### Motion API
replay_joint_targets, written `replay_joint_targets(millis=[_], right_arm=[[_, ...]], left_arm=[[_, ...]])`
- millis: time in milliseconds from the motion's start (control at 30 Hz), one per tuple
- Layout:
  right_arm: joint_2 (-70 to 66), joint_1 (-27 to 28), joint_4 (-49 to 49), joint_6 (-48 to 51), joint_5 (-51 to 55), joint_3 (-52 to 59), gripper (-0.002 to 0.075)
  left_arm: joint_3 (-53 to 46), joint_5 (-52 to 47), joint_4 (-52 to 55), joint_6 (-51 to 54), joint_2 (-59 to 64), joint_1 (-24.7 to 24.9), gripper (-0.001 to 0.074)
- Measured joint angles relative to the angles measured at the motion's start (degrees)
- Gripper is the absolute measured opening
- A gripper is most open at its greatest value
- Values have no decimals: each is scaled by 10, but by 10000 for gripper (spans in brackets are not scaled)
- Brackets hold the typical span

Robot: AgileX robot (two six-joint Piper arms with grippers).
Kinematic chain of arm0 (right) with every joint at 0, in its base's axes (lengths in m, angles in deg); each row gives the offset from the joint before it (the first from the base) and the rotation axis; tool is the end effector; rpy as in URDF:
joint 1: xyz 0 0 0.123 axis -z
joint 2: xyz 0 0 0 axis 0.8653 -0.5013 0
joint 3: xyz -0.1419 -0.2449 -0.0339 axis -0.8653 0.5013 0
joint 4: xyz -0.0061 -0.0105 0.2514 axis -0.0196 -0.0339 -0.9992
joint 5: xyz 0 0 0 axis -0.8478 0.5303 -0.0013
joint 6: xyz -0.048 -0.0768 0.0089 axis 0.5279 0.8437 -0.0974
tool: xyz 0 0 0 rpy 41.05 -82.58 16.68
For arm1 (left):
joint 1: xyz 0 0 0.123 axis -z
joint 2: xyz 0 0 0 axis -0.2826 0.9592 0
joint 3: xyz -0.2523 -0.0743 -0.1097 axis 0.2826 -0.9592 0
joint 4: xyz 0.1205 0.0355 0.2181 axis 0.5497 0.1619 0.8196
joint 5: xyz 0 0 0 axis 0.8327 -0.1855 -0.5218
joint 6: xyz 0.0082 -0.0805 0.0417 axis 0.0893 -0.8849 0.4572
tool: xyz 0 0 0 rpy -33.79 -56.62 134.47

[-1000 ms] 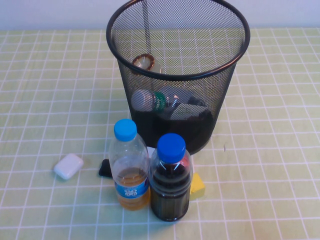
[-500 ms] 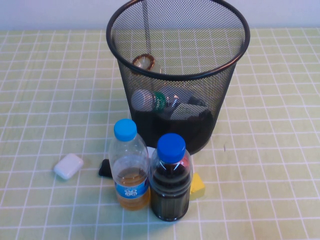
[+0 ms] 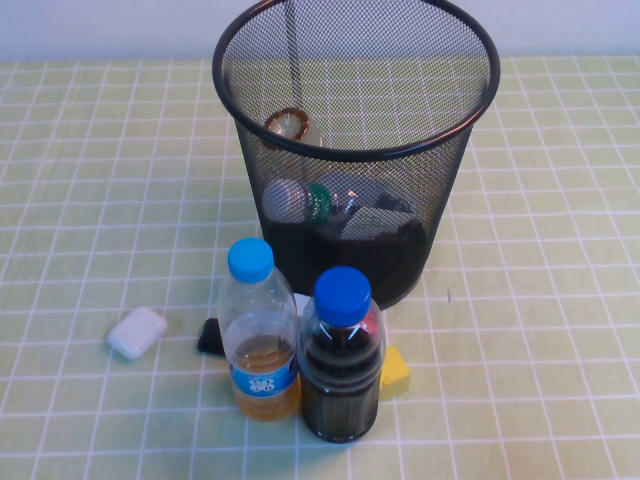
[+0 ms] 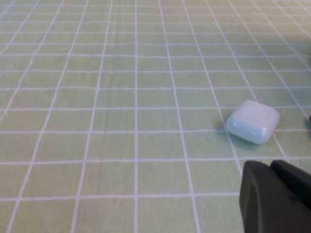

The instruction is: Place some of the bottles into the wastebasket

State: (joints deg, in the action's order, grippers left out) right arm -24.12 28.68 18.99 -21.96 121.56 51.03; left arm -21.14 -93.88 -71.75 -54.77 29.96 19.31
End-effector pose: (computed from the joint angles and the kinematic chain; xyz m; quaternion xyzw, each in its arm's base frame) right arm 0.0534 0.0106 0.2527 -0.1665 0.8022 0.0693 0.5691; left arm 0.0531 -0.0060 0.1731 -0.0002 0.7993 -0.0535 0.5986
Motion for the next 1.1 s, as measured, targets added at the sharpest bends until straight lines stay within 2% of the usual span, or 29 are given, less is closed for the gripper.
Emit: replay_joint_targets(millis=[400, 500, 633, 700, 833, 967, 1100], right_arm=[[0, 0, 0, 0, 0, 0, -8], [3, 16, 11, 1, 0, 0, -8], [9, 68, 79, 2, -18, 0, -8], [14, 101, 84, -7, -30, 0, -8], [29, 175, 54, -32, -84, 22, -8], [61, 241, 8, -38, -194, 96, -8], [97, 288, -4, -43, -227, 171, -8]], left_arm=[[0, 0, 0, 2, 0, 0, -2], [0, 0, 0, 2, 0, 0, -2], [0, 0, 0, 2, 0, 0, -2], [0, 0, 0, 2, 0, 0, -2], [0, 0, 0, 2, 0, 0, -2], [0, 0, 0, 2, 0, 0, -2], [0, -1, 0, 3, 0, 0, -2]])
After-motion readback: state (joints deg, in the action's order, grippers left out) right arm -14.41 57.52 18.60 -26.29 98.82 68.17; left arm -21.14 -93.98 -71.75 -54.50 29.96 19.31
